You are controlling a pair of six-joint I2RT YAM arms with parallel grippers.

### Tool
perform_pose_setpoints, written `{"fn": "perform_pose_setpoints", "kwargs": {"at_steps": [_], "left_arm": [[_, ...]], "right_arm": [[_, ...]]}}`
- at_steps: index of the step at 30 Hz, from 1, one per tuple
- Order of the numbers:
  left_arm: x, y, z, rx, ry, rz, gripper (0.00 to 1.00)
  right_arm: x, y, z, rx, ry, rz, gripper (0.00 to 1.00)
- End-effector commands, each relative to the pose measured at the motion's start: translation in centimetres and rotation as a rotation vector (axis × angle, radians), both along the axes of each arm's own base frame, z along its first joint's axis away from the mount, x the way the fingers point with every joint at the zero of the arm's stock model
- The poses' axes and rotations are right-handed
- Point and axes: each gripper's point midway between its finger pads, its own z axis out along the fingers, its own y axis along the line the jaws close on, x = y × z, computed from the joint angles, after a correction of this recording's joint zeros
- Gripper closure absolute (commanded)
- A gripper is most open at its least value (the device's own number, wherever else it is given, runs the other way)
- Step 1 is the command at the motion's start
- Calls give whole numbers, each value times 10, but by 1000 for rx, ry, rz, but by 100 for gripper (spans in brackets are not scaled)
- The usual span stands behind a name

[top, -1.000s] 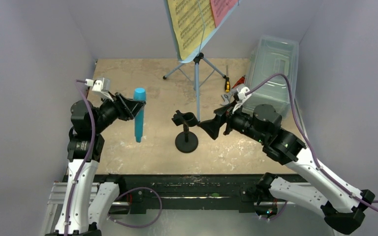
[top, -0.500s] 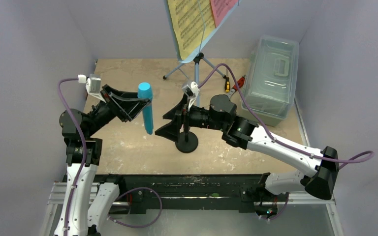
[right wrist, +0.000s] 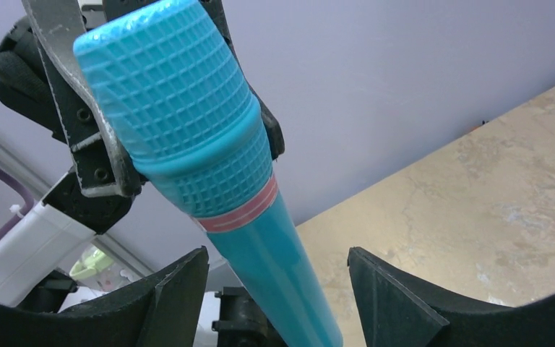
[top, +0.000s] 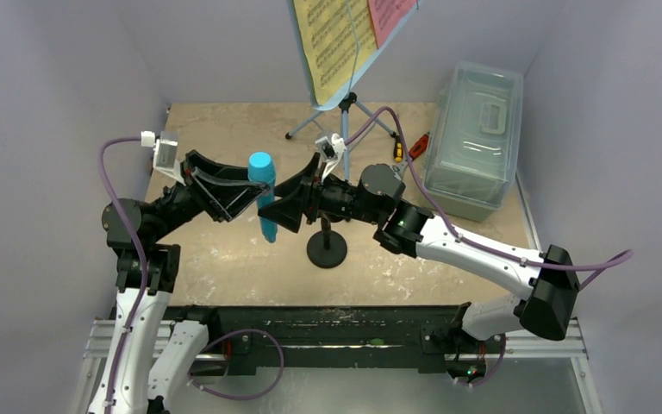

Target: Set up the instrument practice props

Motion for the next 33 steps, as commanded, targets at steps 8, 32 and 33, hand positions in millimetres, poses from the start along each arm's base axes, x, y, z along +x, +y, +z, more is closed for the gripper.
{"fn": "perform_pose_setpoints", "kwargs": {"at_steps": [8,32,33], "left_arm": [[-17,-11,16,-28,-46,-108,100],[1,-38,-19,-34,100,-153,3],[2,-47,-25,-21,111,-161,4]], "right_arm": [[-2,-3,30,134,-20,-13,62],[-7,-121,82,308,23,-68,100],[-10,-121,84,320,24,-55,100]]}}
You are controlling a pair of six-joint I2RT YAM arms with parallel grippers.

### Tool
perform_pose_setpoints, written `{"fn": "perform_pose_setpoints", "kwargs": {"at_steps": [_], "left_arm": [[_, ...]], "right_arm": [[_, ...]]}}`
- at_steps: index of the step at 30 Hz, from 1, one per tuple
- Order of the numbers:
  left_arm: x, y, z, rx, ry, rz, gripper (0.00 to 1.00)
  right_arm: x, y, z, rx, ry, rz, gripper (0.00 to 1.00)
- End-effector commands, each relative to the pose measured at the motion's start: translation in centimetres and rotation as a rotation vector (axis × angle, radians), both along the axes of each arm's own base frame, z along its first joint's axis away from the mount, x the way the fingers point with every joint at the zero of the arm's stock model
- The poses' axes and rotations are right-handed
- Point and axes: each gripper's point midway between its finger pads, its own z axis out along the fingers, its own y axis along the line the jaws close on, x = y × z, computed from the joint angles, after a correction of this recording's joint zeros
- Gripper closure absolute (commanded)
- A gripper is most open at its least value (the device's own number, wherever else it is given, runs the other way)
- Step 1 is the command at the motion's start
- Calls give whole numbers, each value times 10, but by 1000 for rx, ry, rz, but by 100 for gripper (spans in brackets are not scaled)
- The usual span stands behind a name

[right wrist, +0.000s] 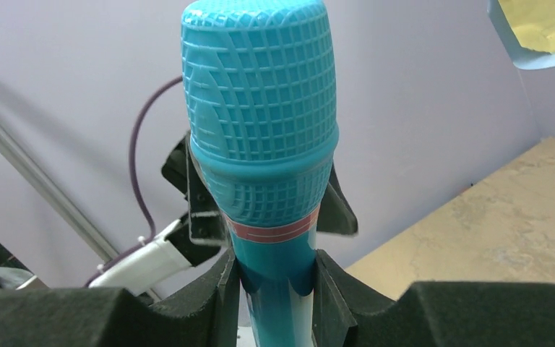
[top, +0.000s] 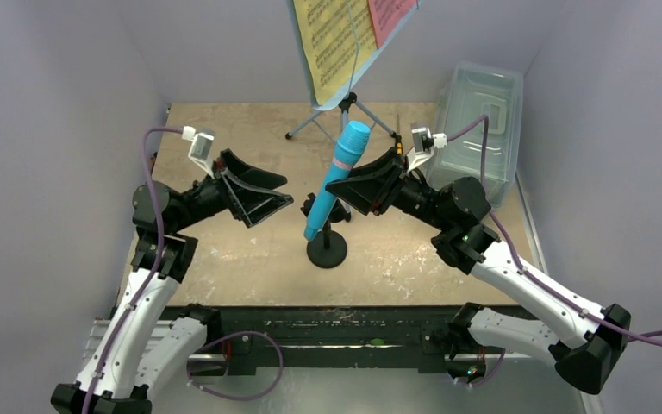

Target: Set up the instrument practice props

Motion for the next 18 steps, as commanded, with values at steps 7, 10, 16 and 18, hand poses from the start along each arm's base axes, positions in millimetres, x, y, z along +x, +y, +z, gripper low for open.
{"fn": "perform_pose_setpoints", "kwargs": {"at_steps": [7,10,16,18], "left_arm": [[-38,-103,-18,58,-26,-195,10],[-42,-123,-31,110,-27,-212,29],[-35,-117,-43,152,-29,-147,64],[-34,-115,-46,160,-29,-132,92]], "right_arm": [[-19,-3,26,78,-17,95,100],[-25,-5,27,74,-26,108,100],[-32,-14,17,21,-24,92,100],[-30,-17,12,-33,-154,39,94]]}}
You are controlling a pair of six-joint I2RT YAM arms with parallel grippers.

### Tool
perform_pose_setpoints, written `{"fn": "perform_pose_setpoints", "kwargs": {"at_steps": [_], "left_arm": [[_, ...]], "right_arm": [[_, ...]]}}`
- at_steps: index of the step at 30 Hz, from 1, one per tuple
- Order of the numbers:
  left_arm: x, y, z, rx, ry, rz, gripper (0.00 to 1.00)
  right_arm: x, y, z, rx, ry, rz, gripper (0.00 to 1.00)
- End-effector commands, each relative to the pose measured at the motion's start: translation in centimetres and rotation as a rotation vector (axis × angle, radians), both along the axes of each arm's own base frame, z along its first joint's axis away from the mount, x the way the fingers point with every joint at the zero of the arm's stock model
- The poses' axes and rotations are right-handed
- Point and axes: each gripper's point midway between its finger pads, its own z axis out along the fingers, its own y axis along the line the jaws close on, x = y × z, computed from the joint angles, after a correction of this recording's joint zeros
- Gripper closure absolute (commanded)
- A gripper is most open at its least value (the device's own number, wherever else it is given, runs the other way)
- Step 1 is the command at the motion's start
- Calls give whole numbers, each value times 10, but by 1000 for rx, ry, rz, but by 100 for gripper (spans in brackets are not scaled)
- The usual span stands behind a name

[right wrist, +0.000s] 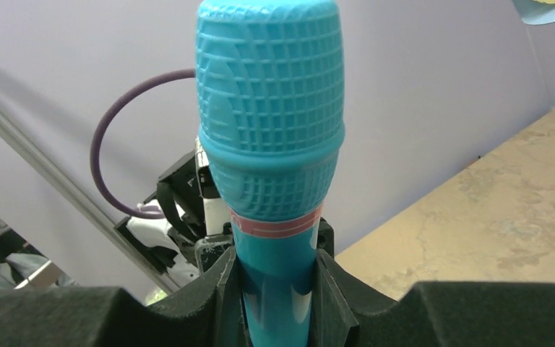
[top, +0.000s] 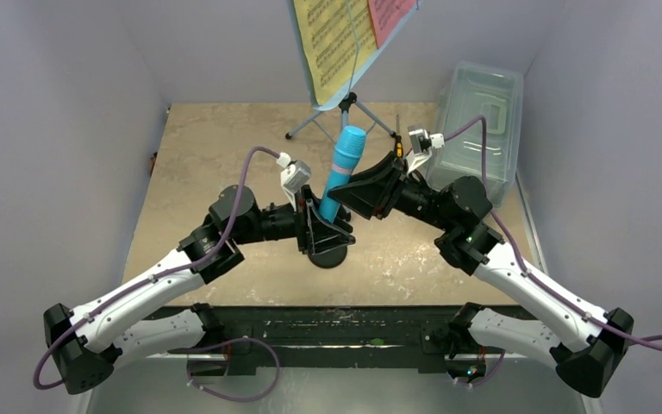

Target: Set up the instrument practice props

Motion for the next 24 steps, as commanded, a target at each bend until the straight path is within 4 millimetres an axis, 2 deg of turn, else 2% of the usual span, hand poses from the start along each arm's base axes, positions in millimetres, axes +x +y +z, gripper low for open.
{"fn": "perform_pose_setpoints", "kwargs": {"at_steps": [1,5,7,8,19,24], "left_arm": [[18,12,14,-14,-60,129,99],[19,13,13,-7,-76,135,100],[19,15,14,-7,-87,137,100],[18,15,15,-8,-89,137,100],[5,8,16,-34,-95,42,100],[-2,7,13,-28,-116,-4,100]], "right_arm": [[-27,-15,20,27,-84,42,85],[-21,-23,26,8,-44,-27,28],[-12,-28,27,-10,-9,-90,8],[-8,-30,29,-17,9,-115,3],[17,-21,59,-20,53,-180,2],[30,-17,63,-30,44,-215,2]]}}
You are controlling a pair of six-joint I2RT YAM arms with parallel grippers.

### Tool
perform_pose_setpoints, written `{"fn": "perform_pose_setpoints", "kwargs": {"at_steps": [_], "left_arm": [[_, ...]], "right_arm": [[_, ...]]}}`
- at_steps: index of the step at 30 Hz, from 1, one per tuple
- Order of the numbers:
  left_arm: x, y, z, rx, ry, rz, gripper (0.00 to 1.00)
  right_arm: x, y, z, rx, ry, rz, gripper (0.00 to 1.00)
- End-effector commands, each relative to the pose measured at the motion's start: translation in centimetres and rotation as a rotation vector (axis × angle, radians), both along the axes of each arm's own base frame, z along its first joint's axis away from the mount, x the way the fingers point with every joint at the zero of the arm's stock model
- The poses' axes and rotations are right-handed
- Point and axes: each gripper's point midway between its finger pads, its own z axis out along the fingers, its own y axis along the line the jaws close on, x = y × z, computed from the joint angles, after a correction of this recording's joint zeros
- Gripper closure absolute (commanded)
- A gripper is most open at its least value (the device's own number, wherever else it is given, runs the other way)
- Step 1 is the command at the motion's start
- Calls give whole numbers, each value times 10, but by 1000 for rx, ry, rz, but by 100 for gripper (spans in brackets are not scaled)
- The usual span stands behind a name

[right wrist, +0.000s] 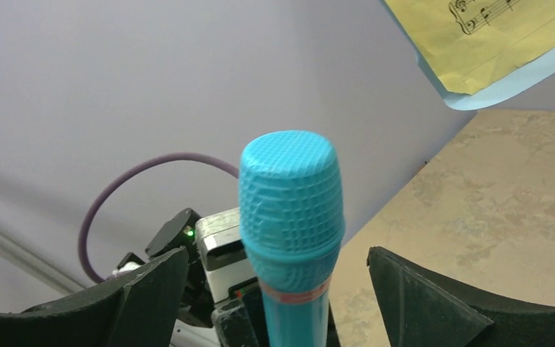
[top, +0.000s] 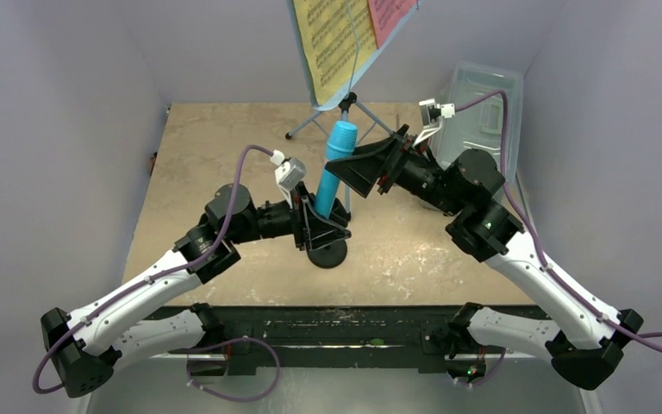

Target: Set up the instrument practice props

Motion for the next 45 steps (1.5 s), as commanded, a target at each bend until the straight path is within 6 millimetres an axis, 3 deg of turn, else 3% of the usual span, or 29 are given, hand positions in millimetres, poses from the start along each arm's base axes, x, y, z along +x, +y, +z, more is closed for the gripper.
{"fn": "perform_pose_setpoints", "kwargs": {"at_steps": [1,6,10,11,12,14,15,16,18,24,29,31,39,43,45], "left_arm": [[-10,-1,17,-52,-91,-63,100],[-10,-2,11,-19,-105,-75,100],[-10,-8,6,6,-99,-104,100],[-6,-9,3,18,-95,-94,100],[-3,-9,-2,48,-90,-83,93],[4,-6,-11,105,-75,-41,53],[6,-3,-11,123,-78,-21,33],[8,1,-10,134,-89,0,12],[13,11,-6,162,-119,55,1],[42,58,-8,306,-202,325,0],[69,99,-43,513,-340,501,0],[84,113,-56,635,-347,571,2],[101,121,-58,647,-494,651,5],[84,99,-73,588,-661,464,0],[91,104,-58,538,-708,525,1]], "right_arm": [[7,-4,19,11,-38,-53,5],[4,-7,29,14,-80,-56,28],[4,-10,32,6,-119,-68,39],[3,-10,33,2,-132,-70,48],[2,-11,34,-3,-149,-66,65],[-3,-13,36,-13,-190,-61,96],[-5,-16,37,-18,-208,-68,100],[-5,-20,38,-25,-223,-86,100],[-8,-29,41,-39,-259,-118,100],[-12,-53,48,-130,-360,-205,100],[-4,-56,47,-231,-423,-247,100],[-1,-46,51,-268,-456,-215,100],[17,-19,56,-306,-497,-167,100],[17,-12,55,-301,-501,-145,100],[17,-11,52,-303,-498,-138,100]]}}
